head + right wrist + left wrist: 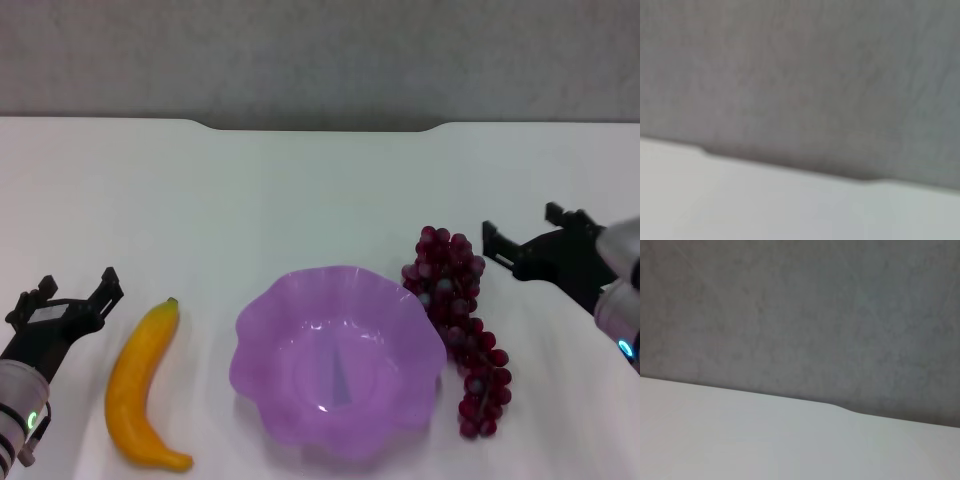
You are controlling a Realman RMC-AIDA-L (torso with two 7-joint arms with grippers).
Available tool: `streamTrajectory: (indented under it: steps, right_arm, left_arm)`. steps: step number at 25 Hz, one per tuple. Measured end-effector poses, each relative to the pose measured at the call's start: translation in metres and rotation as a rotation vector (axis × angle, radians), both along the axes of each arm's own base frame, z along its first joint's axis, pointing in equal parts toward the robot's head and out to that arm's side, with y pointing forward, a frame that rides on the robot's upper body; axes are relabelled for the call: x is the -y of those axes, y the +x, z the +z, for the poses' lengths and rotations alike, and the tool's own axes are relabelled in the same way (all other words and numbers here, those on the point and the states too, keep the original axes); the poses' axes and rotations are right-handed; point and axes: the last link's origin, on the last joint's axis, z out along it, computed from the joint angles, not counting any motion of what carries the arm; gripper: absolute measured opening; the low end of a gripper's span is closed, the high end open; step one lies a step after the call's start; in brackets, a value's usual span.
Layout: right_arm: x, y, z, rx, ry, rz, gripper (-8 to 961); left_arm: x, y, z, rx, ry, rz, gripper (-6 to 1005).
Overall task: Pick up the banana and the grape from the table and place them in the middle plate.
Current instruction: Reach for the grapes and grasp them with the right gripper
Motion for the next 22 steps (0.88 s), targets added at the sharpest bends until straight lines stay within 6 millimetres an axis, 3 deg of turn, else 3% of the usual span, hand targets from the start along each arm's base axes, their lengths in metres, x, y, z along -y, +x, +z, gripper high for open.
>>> streamTrajectory:
  steps: [7, 13, 22]
  right_arm:
    - [-0.008, -0.007, 0.009, -0.056, -0.231, -0.12, 891]
    - [-0.015, 0.003, 0.013, -0.082, -0.294, -0.201, 889]
    - [-0.027, 0.02, -0.006, -0.01, -0.348, -0.28, 887]
  left_arm:
    - [-0.001, 0.001, 0.0, 0.0, -0.001, -0.003, 883]
    - [-0.002, 0.002, 0.0, 0.001, 0.001, -0.004, 883]
    - [-0.002, 0.002, 0.0, 0.002, 0.003, -0.006, 883]
